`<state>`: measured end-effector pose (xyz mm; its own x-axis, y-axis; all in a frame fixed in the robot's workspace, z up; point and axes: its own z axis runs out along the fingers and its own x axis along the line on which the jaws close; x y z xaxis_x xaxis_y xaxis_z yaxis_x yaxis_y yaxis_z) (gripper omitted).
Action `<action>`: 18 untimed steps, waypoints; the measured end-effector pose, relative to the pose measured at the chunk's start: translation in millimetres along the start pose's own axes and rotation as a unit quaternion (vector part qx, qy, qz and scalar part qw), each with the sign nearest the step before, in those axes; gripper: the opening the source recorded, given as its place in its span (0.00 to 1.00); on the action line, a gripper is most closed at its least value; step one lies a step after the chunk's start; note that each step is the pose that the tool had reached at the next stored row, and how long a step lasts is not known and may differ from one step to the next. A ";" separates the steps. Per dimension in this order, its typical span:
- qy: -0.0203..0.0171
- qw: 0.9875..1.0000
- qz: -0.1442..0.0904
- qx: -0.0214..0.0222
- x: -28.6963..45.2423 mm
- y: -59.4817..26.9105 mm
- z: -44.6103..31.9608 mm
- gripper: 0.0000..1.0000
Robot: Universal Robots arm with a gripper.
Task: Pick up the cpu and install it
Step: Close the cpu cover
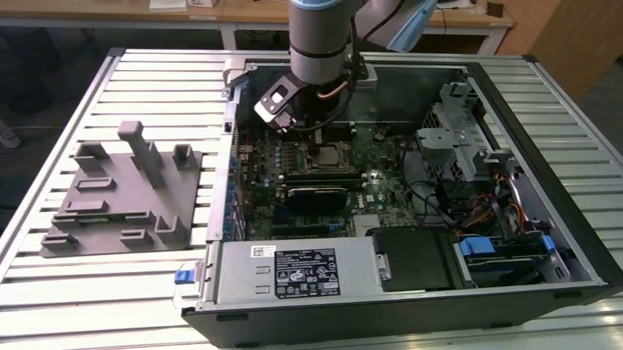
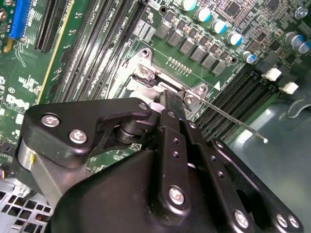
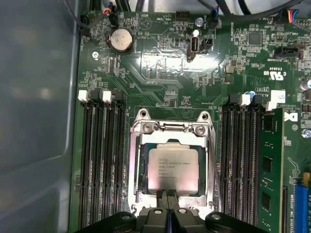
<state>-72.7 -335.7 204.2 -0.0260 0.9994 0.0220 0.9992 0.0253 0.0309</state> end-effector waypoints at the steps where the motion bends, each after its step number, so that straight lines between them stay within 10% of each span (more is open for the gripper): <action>1: 0.000 1.000 0.000 0.000 0.0 0.0 1.0 0.11; 18: 0.002 1.000 0.000 0.000 0.0 6.0 5.1 0.11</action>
<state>-66.6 -335.4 199.3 -0.0262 0.9993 0.0254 0.9992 0.0254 0.0316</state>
